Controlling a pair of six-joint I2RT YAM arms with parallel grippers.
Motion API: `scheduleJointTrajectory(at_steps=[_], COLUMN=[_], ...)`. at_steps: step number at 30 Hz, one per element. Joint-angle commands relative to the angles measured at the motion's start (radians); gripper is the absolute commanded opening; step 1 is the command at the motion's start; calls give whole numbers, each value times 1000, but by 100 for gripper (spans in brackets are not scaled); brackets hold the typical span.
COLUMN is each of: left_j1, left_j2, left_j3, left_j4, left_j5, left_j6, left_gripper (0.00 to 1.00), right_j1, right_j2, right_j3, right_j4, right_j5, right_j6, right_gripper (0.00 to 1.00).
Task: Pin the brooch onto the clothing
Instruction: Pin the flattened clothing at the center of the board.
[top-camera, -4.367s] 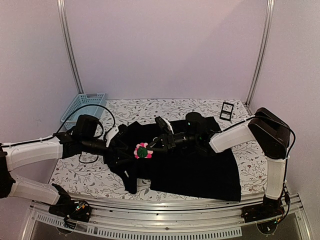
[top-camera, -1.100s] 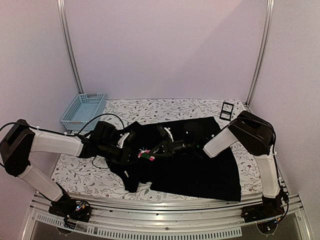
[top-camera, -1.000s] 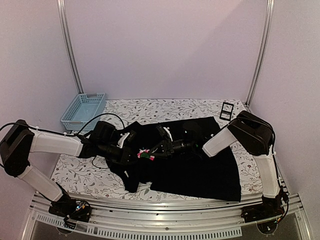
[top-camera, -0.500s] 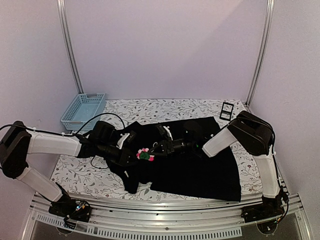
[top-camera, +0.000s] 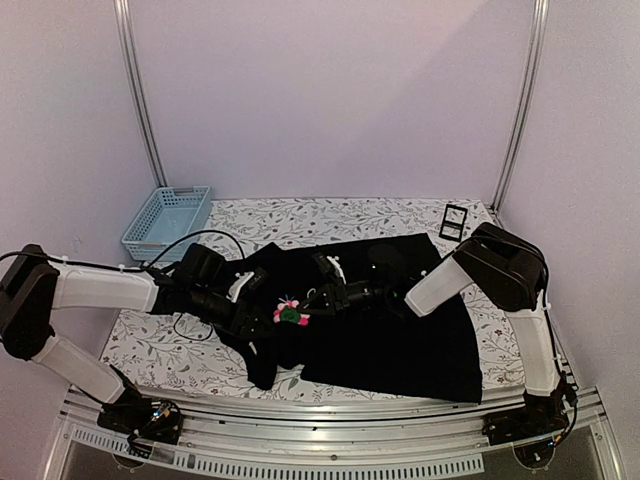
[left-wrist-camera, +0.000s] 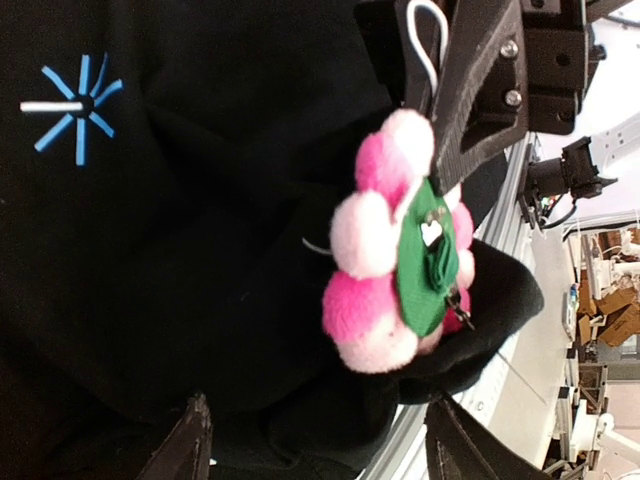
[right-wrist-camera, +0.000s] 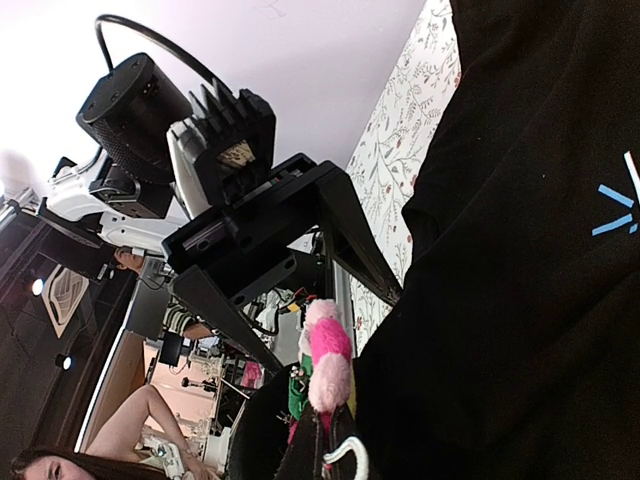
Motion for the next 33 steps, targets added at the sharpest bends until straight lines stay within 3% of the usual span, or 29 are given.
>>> scheduleJointTrajectory(at_steps=[1,5,9,13,16,19,26,29,33], left_j1=[22,22,3,-29,-31,-34,-59,-59,-57], left_j2=[-52,-97,-45,29,60,75,106,111,108], left_j3=[-76,-186,-258,-278,-268,-258,-260,-258,-247], left_j4=[70,305,557,749,789,801,899,928,940], left_j5=[83,120,144,122,94,52,14,-17,-31], left_j6=[30,-28,-93,-120,-95,-50,-99,-131,-157], left_gripper=[75,85,98,100,100,98,88,79,60], right_j1=[-7,-8,-8,-8,-9,-7,-7,-7,-6], right_j2=[30,31,33,31,31,31,41,42,38], right_j3=[-7,2,10,19,26,31,39,38,31], right_j4=[22,31,36,38,37,40,47,54,60], right_j5=[-21,-24,-26,-26,-26,-23,-21,-24,-27], right_j6=[-4,-1,7,11,14,15,22,28,35], right_gripper=[0,0,0,0,0,0,0,0,0])
